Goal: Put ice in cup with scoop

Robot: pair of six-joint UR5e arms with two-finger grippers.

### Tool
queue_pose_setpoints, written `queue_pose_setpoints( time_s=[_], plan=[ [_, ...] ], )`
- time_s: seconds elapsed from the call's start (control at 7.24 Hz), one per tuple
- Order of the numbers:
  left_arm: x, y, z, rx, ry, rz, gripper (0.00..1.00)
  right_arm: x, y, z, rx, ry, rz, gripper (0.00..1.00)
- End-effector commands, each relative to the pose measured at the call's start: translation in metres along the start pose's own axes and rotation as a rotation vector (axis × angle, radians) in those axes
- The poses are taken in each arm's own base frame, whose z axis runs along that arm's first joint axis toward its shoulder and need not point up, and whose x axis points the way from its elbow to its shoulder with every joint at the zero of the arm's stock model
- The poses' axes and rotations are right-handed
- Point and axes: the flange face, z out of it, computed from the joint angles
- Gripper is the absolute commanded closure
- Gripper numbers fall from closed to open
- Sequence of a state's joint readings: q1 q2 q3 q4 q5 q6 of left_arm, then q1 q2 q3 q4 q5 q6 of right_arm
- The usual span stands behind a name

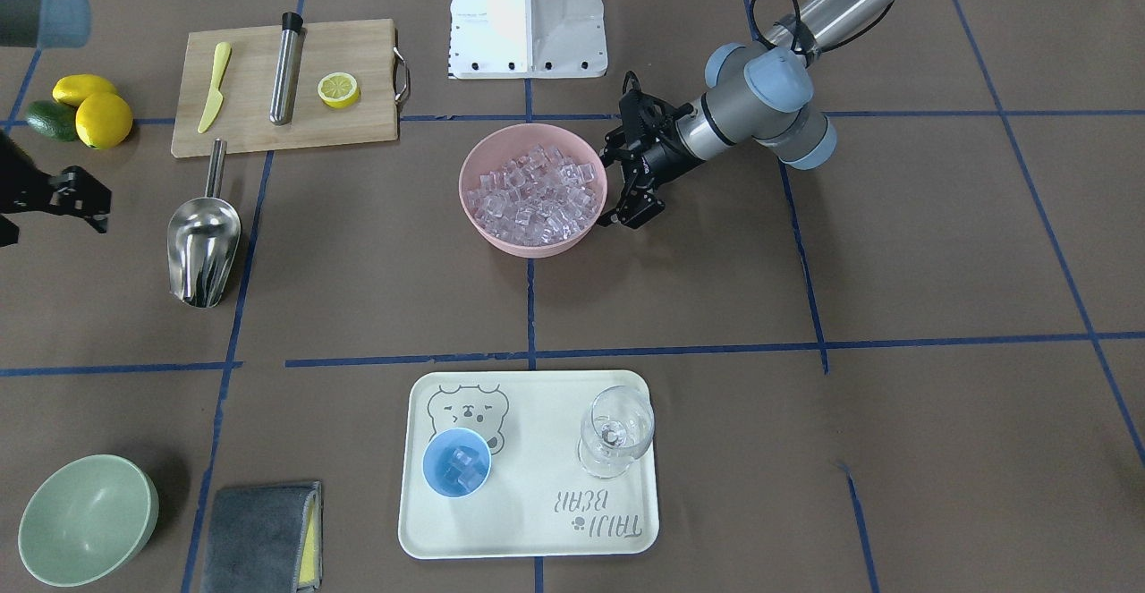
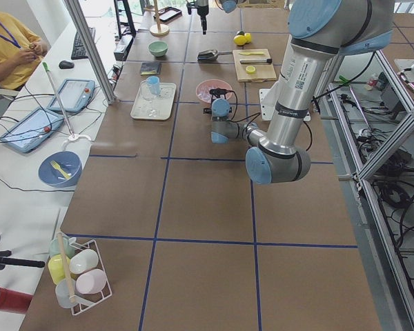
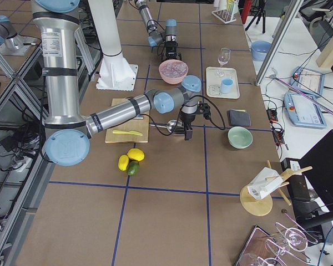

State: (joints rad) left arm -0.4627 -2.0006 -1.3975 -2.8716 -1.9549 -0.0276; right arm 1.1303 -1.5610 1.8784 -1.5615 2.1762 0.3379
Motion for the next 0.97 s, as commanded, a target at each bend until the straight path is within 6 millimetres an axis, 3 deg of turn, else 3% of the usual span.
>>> queue_pose_setpoints(
  time_s=[0.0,0.14,0.28,0.41,0.55,0.83],
  plan=[
    [-0.001,0.0,-0.001,0.0,-0.001,0.0,0.0,0.148,0.031,0.0,-0.018,-0.024,-0.102,0.0],
    [-0.002,0.0,-0.002,0.001,-0.003,0.0,0.0,0.203,0.058,0.005,-0.028,-0.019,-0.119,0.0],
    [-0.002,0.0,-0.003,0.001,-0.004,0.0,0.0,0.234,0.092,0.006,-0.03,-0.021,-0.069,0.0],
    [-0.007,-0.002,-0.006,0.003,-0.013,-0.008,0.0,0.25,0.108,-0.003,0.001,-0.034,-0.024,0.0],
    [-0.029,-0.002,-0.019,-0.003,-0.052,-0.015,0.0,0.251,0.111,-0.023,0.046,-0.069,-0.001,0.0],
    [-0.1,0.001,-0.076,-0.008,-0.193,-0.031,0.0,0.25,0.109,-0.025,0.05,-0.071,0.01,0.0]
  ],
)
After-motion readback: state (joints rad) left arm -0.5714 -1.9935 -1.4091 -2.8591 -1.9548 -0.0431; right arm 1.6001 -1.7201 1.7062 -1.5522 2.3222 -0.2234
